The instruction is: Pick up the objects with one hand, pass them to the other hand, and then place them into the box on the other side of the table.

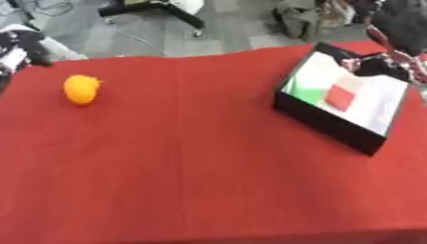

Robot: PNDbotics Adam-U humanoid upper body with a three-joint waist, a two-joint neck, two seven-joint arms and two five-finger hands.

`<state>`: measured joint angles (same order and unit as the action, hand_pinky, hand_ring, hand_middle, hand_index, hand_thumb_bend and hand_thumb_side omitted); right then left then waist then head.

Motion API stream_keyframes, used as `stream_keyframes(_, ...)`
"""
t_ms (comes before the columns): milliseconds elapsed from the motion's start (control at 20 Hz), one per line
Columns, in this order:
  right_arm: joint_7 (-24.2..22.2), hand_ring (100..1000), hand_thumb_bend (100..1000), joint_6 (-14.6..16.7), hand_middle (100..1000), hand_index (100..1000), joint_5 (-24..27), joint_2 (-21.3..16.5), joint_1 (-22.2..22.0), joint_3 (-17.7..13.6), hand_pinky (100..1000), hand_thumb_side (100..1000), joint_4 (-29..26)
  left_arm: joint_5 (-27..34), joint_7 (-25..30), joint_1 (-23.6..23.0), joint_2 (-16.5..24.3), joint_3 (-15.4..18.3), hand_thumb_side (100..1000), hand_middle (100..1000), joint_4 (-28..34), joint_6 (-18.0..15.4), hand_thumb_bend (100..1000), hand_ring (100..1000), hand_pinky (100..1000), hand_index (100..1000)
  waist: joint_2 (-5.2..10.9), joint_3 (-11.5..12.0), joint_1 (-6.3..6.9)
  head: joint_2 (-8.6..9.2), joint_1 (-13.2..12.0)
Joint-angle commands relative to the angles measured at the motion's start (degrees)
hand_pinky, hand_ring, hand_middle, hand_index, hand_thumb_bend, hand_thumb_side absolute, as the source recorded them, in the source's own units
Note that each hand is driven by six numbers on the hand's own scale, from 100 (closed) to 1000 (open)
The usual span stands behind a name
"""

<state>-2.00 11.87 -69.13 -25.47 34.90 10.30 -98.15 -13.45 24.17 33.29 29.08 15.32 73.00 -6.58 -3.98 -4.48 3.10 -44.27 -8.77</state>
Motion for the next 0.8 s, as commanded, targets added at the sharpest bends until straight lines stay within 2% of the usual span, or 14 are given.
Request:
stream_keyframes(50, 1.0, 910, 280, 1.1, 871, 993, 2.4, 3.4, -1.7, 1.0, 918, 272, -9.2, -20.2, -6.1, 5.5, 5.7, -2.9, 447, 646, -8.6, -3.9, 565, 639, 727, 822, 1.03, -0.6, -0.07, 0.15, -5.9)
stream_keyframes(100, 0.9, 904, 339, 1.4, 861, 992, 3.0, 4.6, -2.5, 1.4, 912, 332, -10.7, -27.6, -8.3, 7.5, 6.3, -4.1, 412, 669, -12.3, -5.1, 589, 657, 727, 834, 1.05, -0.9, -0.15, 0.15, -7.5)
stream_keyframes(150, 0.8, 901, 240, 1.7, 855, 991, 3.7, 5.7, -3.4, 1.8, 908, 280, -11.8, -34.9, -10.6, 9.5, 6.7, -5.2, 359, 699, -16.1, -6.2, 626, 682, 728, 849, 1.05, -1.3, -0.27, 0.15, -9.1)
stream_keyframes(300, 0.6, 891, 196, 2.0, 841, 990, 5.7, 8.4, -5.4, 2.7, 895, 296, -13.4, -54.5, -17.5, 14.3, 6.8, -7.0, 264, 734, -27.2, -7.5, 672, 710, 726, 864, 0.87, -2.4, -0.90, 0.15, -12.0)
stream_keyframes(400, 0.6, 885, 169, 2.0, 833, 990, 6.5, 9.6, -6.3, 2.9, 888, 305, -13.6, -62.6, -21.2, 16.2, 6.3, -6.9, 230, 742, -32.7, -7.0, 697, 719, 723, 865, 0.71, -2.9, -1.29, 0.15, -12.6)
stream_keyframes(550, 1.0, 880, 140, 1.6, 826, 991, 7.4, 10.9, -7.5, 2.9, 882, 314, -13.5, -70.8, -24.9, 18.4, 5.8, -6.4, 198, 739, -38.9, -4.6, 673, 716, 720, 860, 0.35, -3.8, -1.91, 0.15, -12.6)
stream_keyframes(800, 1.9, 877, 105, 0.9, 820, 991, 7.9, 11.6, -8.4, 2.7, 877, 327, -13.2, -74.8, -27.7, 19.7, 5.5, -5.6, 126, 711, -43.6, -1.7, 616, 692, 709, 842, -0.40, -4.7, -2.42, 0.15, -12.6)
